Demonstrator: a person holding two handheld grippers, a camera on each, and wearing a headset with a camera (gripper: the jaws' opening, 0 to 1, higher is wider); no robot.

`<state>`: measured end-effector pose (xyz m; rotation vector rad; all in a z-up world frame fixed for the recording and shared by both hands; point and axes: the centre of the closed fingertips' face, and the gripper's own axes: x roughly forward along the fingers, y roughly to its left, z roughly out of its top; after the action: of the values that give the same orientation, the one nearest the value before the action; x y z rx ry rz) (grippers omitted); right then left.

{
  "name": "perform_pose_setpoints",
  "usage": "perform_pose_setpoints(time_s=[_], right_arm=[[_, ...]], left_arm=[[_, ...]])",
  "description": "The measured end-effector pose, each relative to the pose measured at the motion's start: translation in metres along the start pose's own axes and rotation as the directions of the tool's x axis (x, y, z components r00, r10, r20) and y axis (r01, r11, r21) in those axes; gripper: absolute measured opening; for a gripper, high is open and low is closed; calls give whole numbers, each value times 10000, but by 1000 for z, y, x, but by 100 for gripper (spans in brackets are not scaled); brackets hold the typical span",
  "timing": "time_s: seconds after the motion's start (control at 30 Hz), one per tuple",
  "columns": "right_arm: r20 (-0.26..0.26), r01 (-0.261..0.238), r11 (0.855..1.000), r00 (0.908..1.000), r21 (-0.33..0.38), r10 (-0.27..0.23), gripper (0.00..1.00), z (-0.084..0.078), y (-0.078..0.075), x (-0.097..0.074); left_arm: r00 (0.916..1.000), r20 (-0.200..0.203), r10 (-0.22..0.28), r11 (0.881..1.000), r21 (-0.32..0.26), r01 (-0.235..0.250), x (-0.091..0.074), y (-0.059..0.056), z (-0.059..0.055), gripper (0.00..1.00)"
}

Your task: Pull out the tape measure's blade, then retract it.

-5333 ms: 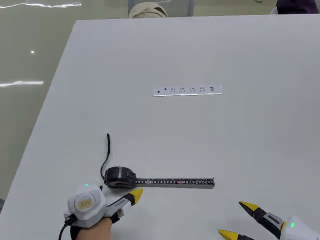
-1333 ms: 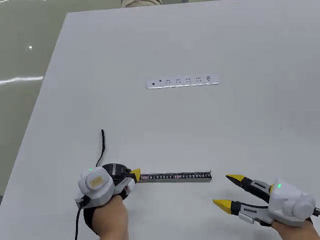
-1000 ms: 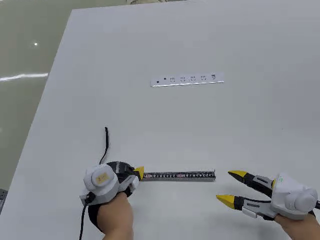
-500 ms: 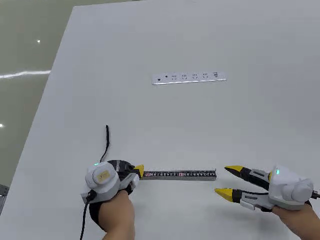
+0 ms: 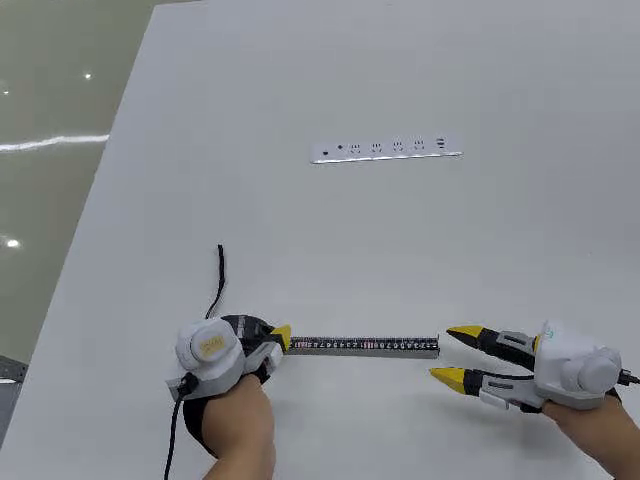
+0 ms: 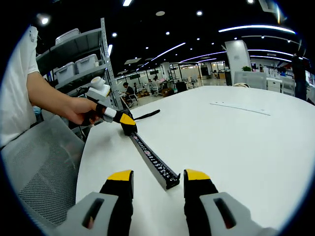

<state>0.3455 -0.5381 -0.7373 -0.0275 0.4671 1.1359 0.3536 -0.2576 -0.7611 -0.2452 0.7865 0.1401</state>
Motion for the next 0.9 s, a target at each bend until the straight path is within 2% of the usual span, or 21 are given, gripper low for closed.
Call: perform_pose_setpoints(time_s=[0.37, 0.53, 0.9], right_arm=[[-104, -306, 9995, 9995, -60, 305, 40, 1, -2, 9], [-94, -395, 9992, 9992, -51, 395, 39, 0, -3, 13], [-78, -578, 9983, 9983, -37, 578, 37, 1, -4, 23]], left_arm=[[9999, -68, 147, 9999, 30, -147, 1, 3, -1, 70], [9998, -84, 194, 9998, -59, -194, 2, 2, 0, 72], [9989, -286, 364, 9992, 181, -359, 5, 5, -3, 69]])
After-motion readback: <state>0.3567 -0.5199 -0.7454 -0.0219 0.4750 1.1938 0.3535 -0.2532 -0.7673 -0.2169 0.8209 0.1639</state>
